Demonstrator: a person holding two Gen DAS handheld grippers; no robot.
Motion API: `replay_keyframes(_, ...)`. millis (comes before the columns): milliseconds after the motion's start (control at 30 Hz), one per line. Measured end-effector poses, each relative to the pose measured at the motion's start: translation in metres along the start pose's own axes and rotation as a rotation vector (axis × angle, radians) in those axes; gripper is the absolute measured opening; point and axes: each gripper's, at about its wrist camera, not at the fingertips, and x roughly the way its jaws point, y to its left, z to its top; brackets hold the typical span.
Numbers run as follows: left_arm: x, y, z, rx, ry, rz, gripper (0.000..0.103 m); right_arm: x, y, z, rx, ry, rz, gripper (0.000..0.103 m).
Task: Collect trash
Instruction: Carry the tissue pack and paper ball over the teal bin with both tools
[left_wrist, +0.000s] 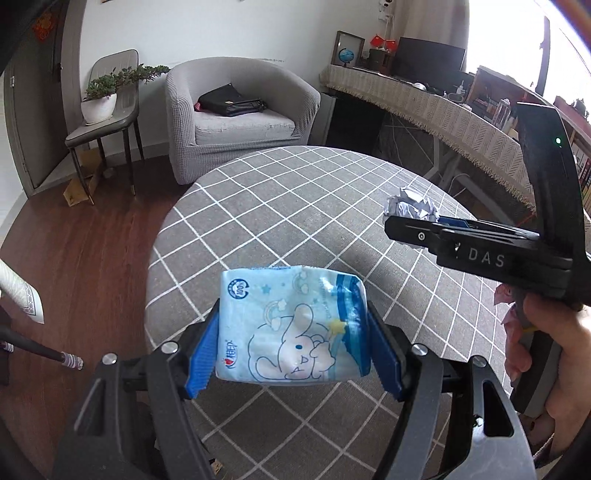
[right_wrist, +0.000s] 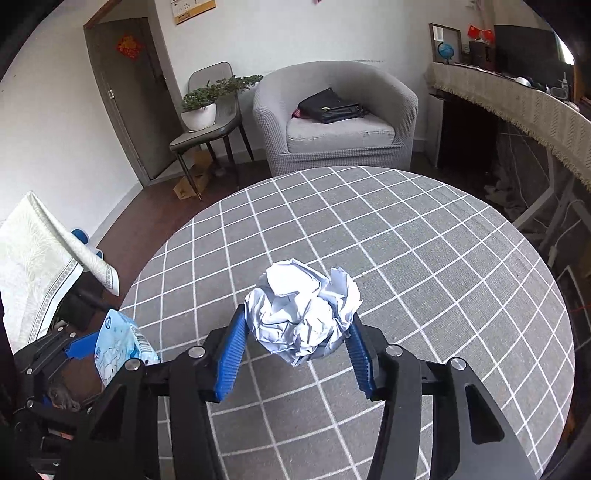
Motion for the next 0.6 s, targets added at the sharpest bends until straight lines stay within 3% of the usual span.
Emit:
replay_keyframes(267, -0.03, 0.017, -0.019, -0.029, -0.03, 0.085, 0.074, -0.012, 0.034, -0.021, -0.057, 0.013, 0.059, 0.052)
replay_keyframes(600, -0.051, 0.079, -0.056, -0.093, -0.014, 0.18, 0.074, -0.011, 0.101, -0.032, -0.145, 0.026, 0.194, 0.052)
